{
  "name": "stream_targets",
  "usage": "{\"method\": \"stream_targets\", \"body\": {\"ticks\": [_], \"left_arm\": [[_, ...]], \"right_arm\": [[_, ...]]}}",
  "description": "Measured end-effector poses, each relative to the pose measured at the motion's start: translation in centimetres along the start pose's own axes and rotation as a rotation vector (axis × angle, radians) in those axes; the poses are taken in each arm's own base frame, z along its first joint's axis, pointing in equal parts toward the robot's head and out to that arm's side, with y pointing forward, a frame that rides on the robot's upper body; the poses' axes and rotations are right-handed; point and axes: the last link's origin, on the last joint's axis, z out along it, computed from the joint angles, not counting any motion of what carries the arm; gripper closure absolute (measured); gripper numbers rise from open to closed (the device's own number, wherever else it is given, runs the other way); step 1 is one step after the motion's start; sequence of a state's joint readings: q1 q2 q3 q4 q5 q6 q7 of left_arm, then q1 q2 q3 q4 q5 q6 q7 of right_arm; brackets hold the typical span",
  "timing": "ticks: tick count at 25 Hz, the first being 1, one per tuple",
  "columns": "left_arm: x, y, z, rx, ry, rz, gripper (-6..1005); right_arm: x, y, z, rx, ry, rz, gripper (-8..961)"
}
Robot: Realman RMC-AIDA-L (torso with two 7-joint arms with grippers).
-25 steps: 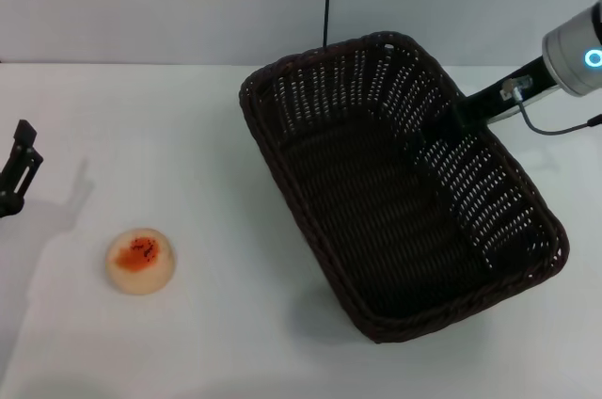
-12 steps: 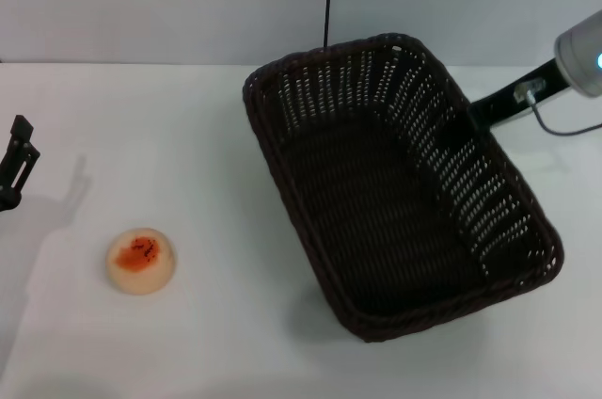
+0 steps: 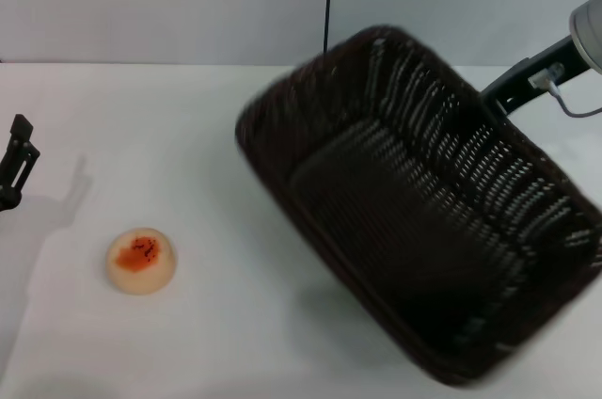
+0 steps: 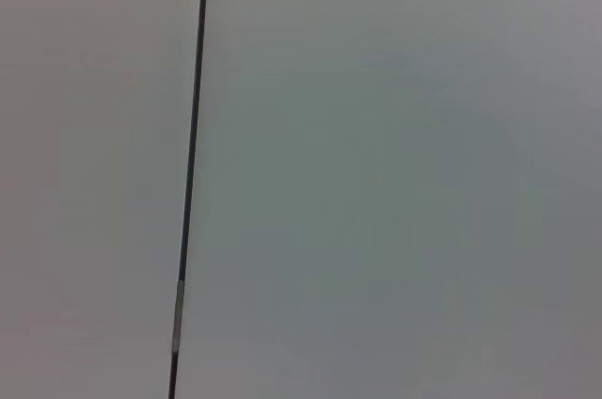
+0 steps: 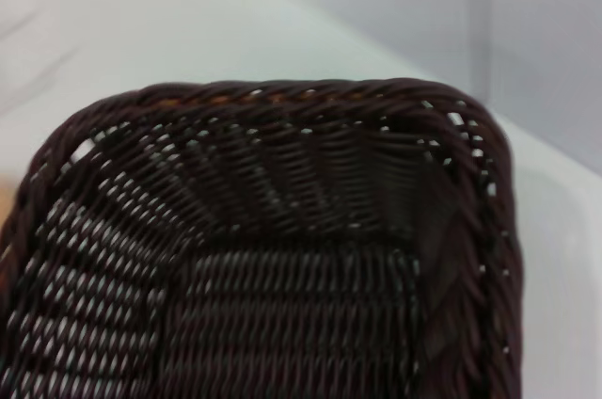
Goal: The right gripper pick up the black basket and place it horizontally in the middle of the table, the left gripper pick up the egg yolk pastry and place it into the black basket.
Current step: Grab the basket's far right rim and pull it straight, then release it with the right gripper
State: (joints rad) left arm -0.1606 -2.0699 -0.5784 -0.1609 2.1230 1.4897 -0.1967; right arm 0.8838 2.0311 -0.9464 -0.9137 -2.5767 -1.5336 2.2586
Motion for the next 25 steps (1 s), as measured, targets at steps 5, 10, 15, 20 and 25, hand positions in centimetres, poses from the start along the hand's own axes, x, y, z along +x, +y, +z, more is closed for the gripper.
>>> {"method": "stream_targets", "body": {"ticks": [5, 10, 15, 20, 25], "left_arm": [[0.0, 0.0, 0.0, -0.001, 0.003, -0.002, 244], [0.0, 0.2, -0.3, -0.012, 0.003, -0.002, 249], [-0.2, 0.5, -1.1, -0.026, -0.009, -0.005, 253], [-0.1, 0.5, -2.2, -0.018, -0.002, -0.009, 257], [-0.1, 0.5, -3.0, -0.012, -0.001, -0.011, 261]], "right_arm": [[-1.3, 0.3, -2.3, 0.03, -0.017, -0.158, 801], [-2.2, 0.6, -3.3, 0.033, -0.027, -0.342, 804], [-2.9, 2.3, -1.7, -0.013, -0.009, -0.549, 804], [-3.7, 4.8, 0.0, -0.052, 0.027, -0.735, 805], [-4.6, 6.0, 1.2, -0.045, 0.037, -0.849, 806]]}}
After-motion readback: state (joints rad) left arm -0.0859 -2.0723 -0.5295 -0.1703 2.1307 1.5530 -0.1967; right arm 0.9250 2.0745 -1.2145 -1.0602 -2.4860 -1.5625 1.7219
